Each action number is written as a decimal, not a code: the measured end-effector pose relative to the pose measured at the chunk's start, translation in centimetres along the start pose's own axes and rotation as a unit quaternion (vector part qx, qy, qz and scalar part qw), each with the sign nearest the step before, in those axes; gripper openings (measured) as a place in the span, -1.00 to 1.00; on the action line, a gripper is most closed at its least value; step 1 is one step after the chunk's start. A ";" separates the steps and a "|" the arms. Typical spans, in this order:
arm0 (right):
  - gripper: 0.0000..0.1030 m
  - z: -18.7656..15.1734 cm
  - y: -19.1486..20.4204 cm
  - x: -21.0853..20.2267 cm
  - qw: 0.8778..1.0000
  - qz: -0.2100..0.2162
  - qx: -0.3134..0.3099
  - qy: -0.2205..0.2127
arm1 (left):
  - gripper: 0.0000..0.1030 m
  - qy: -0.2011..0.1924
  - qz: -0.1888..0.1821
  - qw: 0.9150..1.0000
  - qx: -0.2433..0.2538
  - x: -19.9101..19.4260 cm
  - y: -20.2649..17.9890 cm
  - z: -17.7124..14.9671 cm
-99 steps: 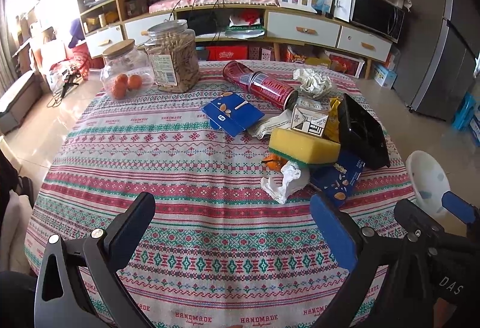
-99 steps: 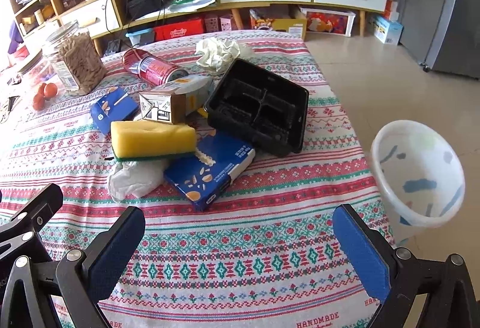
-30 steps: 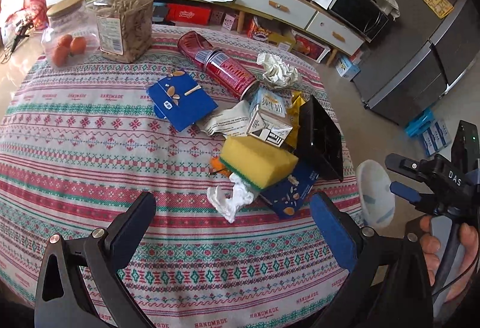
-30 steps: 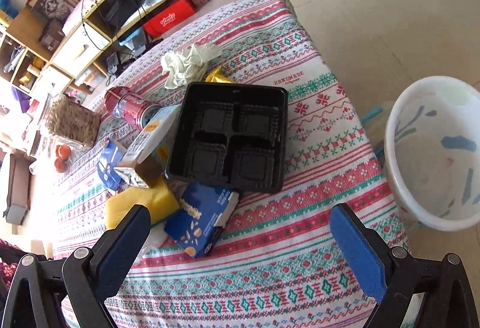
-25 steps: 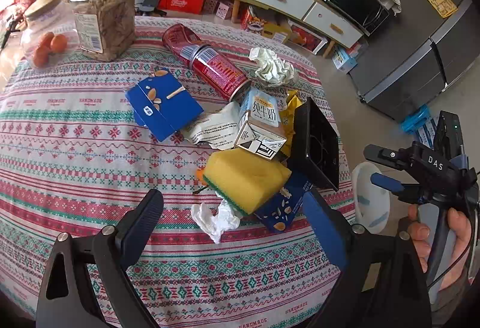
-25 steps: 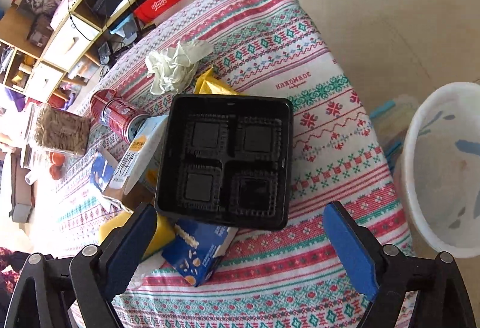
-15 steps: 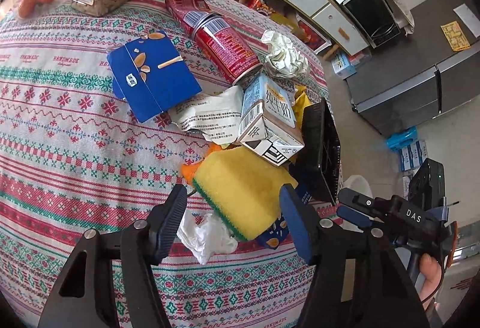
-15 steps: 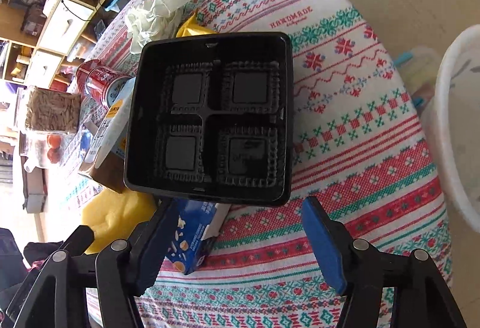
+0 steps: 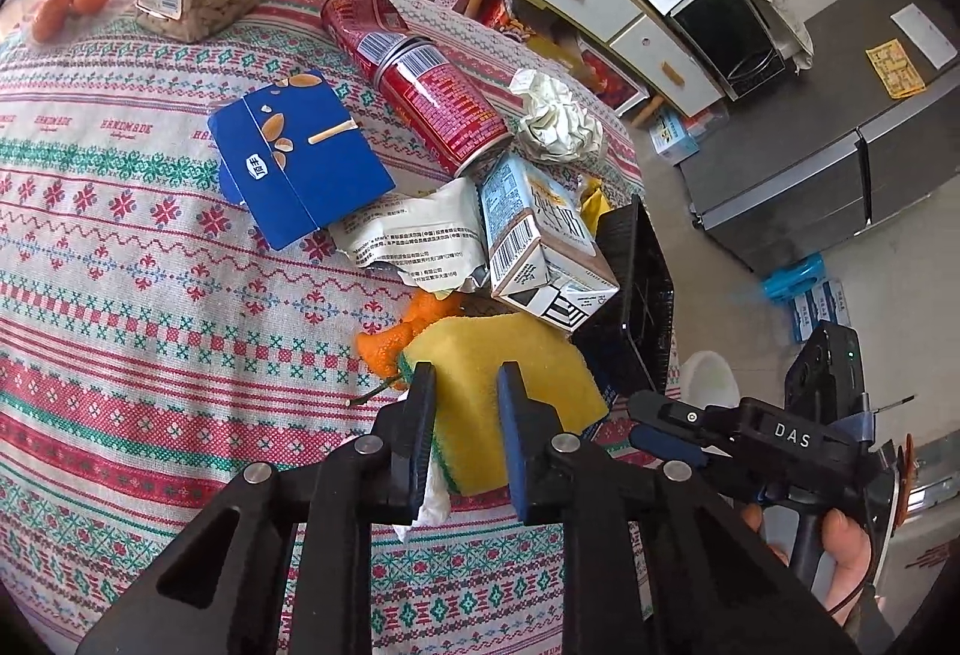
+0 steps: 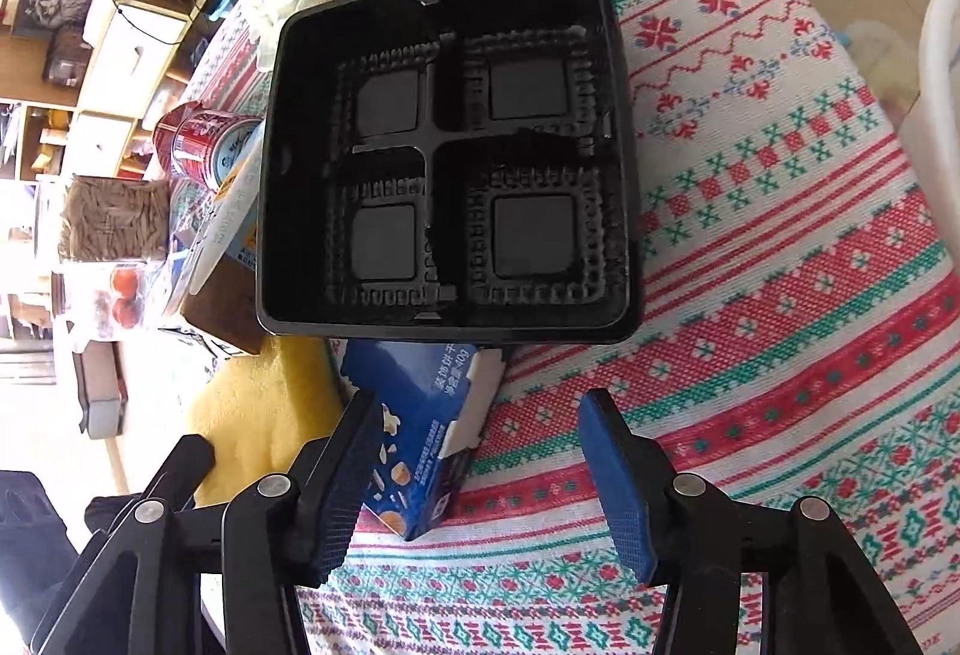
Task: Collect trash
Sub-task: 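Grasp the yellow sponge with the left tool while the right tool reaches toward the blue biscuit box, then grasp the blue biscuit box with the right tool while the left tool lifts the sponge, then carry sponge and biscuit box to the white bucket and drop both in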
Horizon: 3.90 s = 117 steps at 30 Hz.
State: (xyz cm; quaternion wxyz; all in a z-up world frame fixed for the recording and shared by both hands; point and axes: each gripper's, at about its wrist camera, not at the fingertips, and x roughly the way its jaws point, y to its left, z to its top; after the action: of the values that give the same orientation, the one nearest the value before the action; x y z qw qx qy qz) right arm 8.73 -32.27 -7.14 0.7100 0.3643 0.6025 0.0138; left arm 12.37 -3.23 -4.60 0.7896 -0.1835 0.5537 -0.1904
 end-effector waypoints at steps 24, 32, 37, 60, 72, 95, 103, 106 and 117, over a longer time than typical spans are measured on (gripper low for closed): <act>-0.52 -1.2 4.1 2.7 0.996 -0.014 -0.082 -0.040 | -0.68 -0.082 0.038 0.996 0.000 -6.6 2.6 0.1; -0.93 -2.6 5.8 1.3 0.987 -0.010 -0.147 -0.059 | -0.68 -0.092 0.040 0.995 0.004 -7.6 2.5 -0.2; 0.28 -3.2 7.0 2.4 0.978 -0.067 -0.184 -0.068 | -0.68 -0.107 0.048 0.993 -0.006 -8.8 3.0 -0.2; 0.28 -8.4 9.8 2.0 0.958 -0.015 -0.285 0.011 | -0.68 -0.135 0.056 0.989 0.004 -11.0 2.3 -0.5; 0.29 -4.9 2.1 -11.3 0.971 -0.011 -0.196 -0.139 | -0.68 -0.127 0.016 0.984 0.125 -8.3 -9.1 -3.7; 0.30 -0.4 -16.4 -17.3 0.987 -0.047 0.074 -0.138 | -0.66 0.013 0.010 0.961 0.276 13.2 -29.9 -10.0; 0.33 0.1 -19.1 -17.0 0.982 -0.034 0.140 -0.125 | -0.18 0.040 0.017 0.963 0.267 16.2 -29.9 -9.8; 0.39 -0.2 -19.1 -17.6 0.980 -0.030 0.143 -0.137 | -0.03 0.040 0.016 0.963 0.264 16.0 -29.6 -9.7; 0.39 -0.2 -17.3 -19.1 0.977 -0.014 0.114 -0.181 | -0.03 -0.001 0.025 0.966 0.256 9.1 -25.9 -8.3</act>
State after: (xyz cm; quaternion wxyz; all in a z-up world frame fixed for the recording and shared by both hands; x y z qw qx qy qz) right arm -3.93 -53.67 -0.23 0.7614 0.4308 0.4665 -0.1308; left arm 4.88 -30.72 -1.65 0.8152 0.0383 0.4907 -0.3055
